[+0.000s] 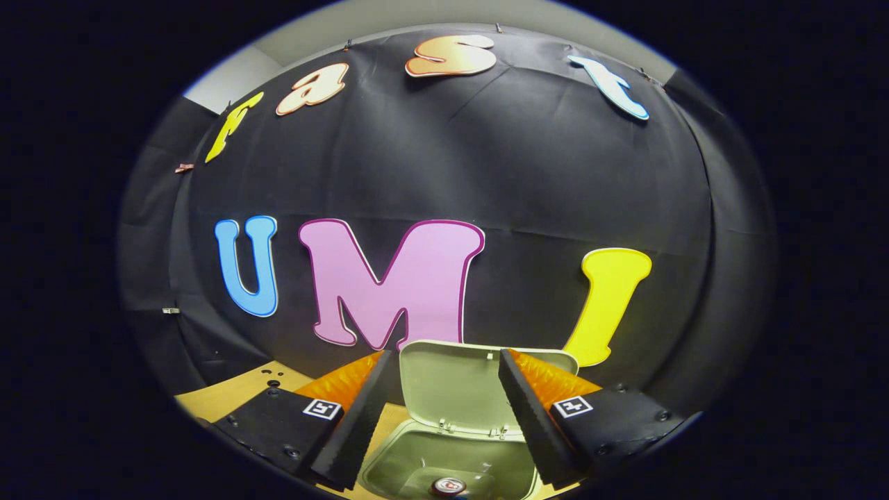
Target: Press the lid of the desktop garbage bin to open it, pick up the crumpled paper on the desktop and throw it into the bin, then pick up the pop can on the desktop and drop it into the bin, and finally close the garbage bin lid.
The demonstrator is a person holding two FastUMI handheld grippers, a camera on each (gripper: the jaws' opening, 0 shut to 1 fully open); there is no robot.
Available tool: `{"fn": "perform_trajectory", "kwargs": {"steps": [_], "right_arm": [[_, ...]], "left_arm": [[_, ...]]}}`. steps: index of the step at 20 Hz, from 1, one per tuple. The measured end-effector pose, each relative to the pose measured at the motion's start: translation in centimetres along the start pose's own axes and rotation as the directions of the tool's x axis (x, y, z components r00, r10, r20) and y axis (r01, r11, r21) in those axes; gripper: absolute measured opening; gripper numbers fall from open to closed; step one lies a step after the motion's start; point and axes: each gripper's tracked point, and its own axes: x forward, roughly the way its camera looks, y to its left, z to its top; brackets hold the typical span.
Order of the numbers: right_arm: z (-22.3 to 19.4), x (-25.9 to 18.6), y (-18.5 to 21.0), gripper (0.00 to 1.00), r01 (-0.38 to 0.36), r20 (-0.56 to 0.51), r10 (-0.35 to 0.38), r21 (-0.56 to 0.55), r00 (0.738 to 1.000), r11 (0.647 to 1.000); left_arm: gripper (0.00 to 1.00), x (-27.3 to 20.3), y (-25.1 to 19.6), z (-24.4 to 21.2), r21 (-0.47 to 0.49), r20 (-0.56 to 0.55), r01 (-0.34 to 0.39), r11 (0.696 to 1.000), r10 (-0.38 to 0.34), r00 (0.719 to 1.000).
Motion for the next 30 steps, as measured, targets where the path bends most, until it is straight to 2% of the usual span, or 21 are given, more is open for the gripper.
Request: {"fn": "perform_trajectory", "kwargs": {"steps": [5, 9, 10, 14, 20, 30], "right_arm": [[1.3, 2.3, -1.7, 0.93, 0.080, 0.052, -0.082, 0.038, 0.995, 0.996], [2.5, 4.5, -4.2, 0.93, 0.164, 0.113, -0.173, 0.088, 0.978, 0.983], [2.3, 5.0, -4.5, 0.94, 0.173, 0.111, -0.184, 0.102, 0.977, 0.980], [1.1, 6.6, -5.7, 0.94, 0.204, 0.094, -0.215, 0.112, 0.972, 0.973], [0.0, 7.5, -5.4, 0.93, 0.202, 0.067, -0.208, 0.085, 0.976, 0.976], [-1.4, 3.3, -3.8, 0.95, 0.134, -0.011, -0.133, 0.061, 0.991, 0.989]], "left_arm": [[0.96, -1.0, 2.0, -1.0, -0.043, -0.012, -0.035, 0.998, 0.035, 0.999], [0.96, -1.5, 2.8, -1.3, -0.049, -0.019, -0.062, 0.997, 0.061, 0.998], [0.98, -1.6, 3.0, -1.4, -0.047, -0.020, -0.067, 0.997, 0.066, 0.998], [0.96, -2.0, 3.1, -1.6, -0.040, -0.018, -0.083, 0.996, 0.083, 0.996], [0.98, -2.1, 2.4, -2.1, -0.027, -0.023, -0.091, 0.995, 0.090, 0.996], [0.96, -0.6, -0.2, -2.0, -0.003, -0.010, -0.046, 0.999, 0.046, 0.999]]}}
